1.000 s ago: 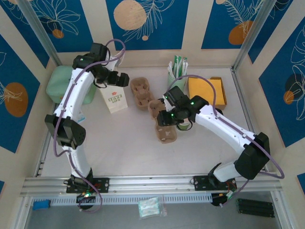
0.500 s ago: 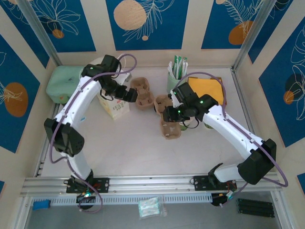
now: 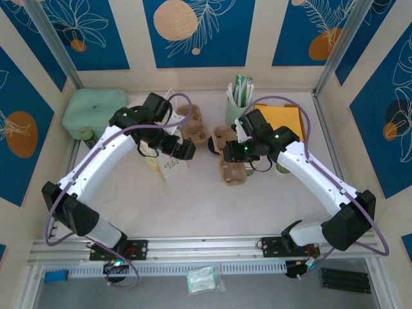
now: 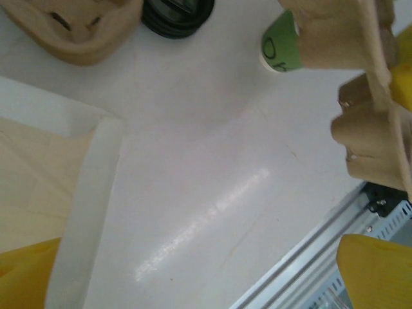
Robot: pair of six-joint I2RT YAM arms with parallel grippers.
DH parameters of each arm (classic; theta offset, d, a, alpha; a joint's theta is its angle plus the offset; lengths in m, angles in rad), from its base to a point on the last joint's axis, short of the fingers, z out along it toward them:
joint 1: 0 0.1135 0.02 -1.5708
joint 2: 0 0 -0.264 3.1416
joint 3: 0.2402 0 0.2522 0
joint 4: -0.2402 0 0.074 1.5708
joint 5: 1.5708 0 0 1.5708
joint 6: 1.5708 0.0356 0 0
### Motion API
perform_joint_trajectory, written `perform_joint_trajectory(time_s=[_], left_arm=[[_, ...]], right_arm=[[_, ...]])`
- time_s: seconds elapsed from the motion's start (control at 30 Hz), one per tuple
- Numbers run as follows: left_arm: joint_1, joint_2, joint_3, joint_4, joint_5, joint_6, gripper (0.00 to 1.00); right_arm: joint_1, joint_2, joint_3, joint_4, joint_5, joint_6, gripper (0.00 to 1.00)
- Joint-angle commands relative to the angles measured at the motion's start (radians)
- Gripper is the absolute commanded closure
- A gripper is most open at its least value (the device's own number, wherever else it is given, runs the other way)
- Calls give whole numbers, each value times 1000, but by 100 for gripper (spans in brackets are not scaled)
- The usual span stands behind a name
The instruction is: Pack the takeout coffee
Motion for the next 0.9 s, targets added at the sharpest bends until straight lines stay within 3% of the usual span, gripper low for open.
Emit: perform_joint_trajectory(time_s=[0.0, 0.63, 0.87], left_arm=[[-37, -42, -32, 22, 18, -47, 0], [-284, -64, -59, 126, 17, -177, 1], [-292, -59, -21, 125, -40, -180, 1]], right_arm=[[-10, -18, 3, -22, -32, -18, 64], [-75, -13, 49, -47, -41, -41, 64], [-99, -20, 88, -71, -46, -50, 64]])
